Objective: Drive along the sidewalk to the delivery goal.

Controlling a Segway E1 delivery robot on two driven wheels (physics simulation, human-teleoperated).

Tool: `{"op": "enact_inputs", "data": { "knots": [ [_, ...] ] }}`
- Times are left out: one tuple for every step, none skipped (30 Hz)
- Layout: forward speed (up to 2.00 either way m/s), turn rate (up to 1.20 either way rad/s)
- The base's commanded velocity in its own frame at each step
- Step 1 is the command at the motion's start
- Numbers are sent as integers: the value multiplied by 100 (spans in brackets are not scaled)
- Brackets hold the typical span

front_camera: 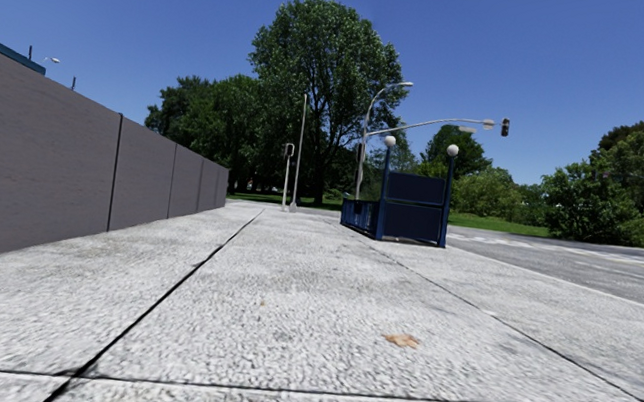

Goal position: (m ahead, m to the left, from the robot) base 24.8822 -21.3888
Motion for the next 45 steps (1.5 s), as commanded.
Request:
{"op": "enact_inputs", "data": {
  "knots": [
    [200, 15],
    [200, 15],
    [200, 18],
    [200, 19],
    [200, 21],
    [200, 21],
    [200, 23],
    [200, 23],
    [200, 24],
    [200, 24],
    [200, 25],
    [200, 27],
    [200, 27],
    [200, 32],
    [200, 32],
    [200, 36],
    [200, 36],
    [200, 30],
    [200, 30],
    [200, 16],
    [200, 0],
    [200, 0],
    [200, 0],
    [200, 0],
    [200, 0],
    [200, 0],
    [200, 0],
    [200, 0],
    [200, 0],
    [200, 0],
    [200, 0],
    [200, 0],
    [200, 0],
    [200, 0],
    [200, 0],
    [200, 0],
    [200, 0],
    [200, 0],
    [200, 0],
    [200, 0],
    [200, 0],
    [200, 0],
    [200, 0],
    [200, 0],
    [200, 0]
  ]
}}
